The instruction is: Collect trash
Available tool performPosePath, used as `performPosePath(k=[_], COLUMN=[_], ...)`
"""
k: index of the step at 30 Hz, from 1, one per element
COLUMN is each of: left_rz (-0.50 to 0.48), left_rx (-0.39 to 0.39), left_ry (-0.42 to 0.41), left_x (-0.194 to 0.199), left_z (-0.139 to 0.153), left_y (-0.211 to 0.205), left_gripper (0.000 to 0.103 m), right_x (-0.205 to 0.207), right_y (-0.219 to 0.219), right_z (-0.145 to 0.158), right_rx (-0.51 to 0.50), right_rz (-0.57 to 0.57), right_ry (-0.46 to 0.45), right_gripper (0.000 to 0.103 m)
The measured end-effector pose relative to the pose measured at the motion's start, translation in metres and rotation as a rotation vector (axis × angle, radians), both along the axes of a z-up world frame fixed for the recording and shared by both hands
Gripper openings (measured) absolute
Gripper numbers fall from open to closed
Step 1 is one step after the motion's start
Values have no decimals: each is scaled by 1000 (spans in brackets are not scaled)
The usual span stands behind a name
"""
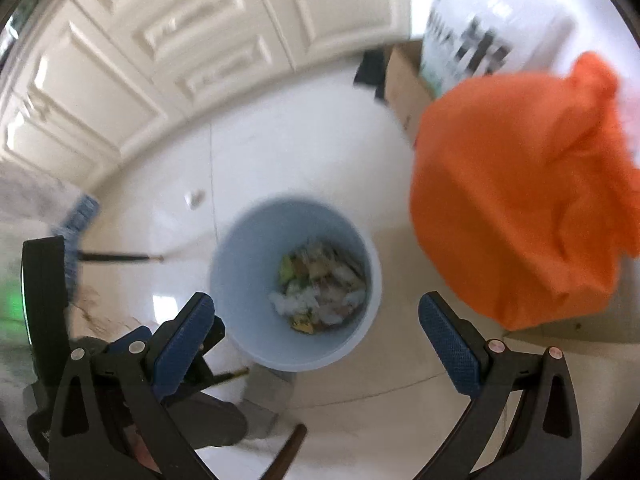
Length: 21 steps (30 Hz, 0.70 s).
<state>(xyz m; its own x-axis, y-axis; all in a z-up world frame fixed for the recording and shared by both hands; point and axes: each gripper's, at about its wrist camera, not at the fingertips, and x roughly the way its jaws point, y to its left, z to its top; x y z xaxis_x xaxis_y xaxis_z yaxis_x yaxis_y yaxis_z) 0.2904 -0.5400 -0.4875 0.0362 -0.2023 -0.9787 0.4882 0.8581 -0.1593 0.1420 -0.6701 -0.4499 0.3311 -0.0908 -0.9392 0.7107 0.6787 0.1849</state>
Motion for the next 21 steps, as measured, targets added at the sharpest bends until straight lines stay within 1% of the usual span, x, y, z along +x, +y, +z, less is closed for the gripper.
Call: performPosePath(k=[1, 4, 5, 7, 9, 11, 12, 13, 14, 16, 18, 19, 21], left_rz=[-14, -78, -99, -138, -162, -184, -191, -191, -183, -151, -103, -82, -39], left_rx=[-19, -91, -106, -152, -192, -246, -263, -277, -289, -327, -360, -362, -357], left_ry=[-20, -128, -157, -223, -276, -348, -375, -419, -458, -529, -619, -666, -749], left_x=[-3, -23, -32, -50, -64, -82, -87, -95, -100, -115, -125, -128, -143], left_z=[16, 76, 92, 131, 163, 204, 217, 236, 254, 288, 321, 335, 354], left_y=[3, 14, 20, 30, 44, 63, 80, 98, 120, 156, 198, 220, 257], left_gripper=[101, 101, 101, 101, 101, 101, 101, 101, 101, 102, 102, 102, 102], right_x=[-6, -25, -33, -44, -51, -60, -64, -66, -67, -68, -62, -60, -50], right_y=[3, 10, 14, 20, 28, 40, 46, 55, 63, 79, 103, 113, 142], right_z=[19, 75, 100, 137, 168, 203, 218, 237, 248, 272, 297, 305, 324], right_rx=[-20, -91, -120, -161, -189, -228, -244, -261, -271, -294, -310, -314, -324], right_rz=[-15, -49, -61, -77, -85, -90, -86, -79, -75, -62, -22, -5, 46], right_ry=[-30, -104, -142, -192, -236, -289, -313, -344, -364, -402, -449, -466, -515], right_gripper=[103, 103, 103, 103, 103, 103, 103, 103, 103, 103, 103, 103, 103])
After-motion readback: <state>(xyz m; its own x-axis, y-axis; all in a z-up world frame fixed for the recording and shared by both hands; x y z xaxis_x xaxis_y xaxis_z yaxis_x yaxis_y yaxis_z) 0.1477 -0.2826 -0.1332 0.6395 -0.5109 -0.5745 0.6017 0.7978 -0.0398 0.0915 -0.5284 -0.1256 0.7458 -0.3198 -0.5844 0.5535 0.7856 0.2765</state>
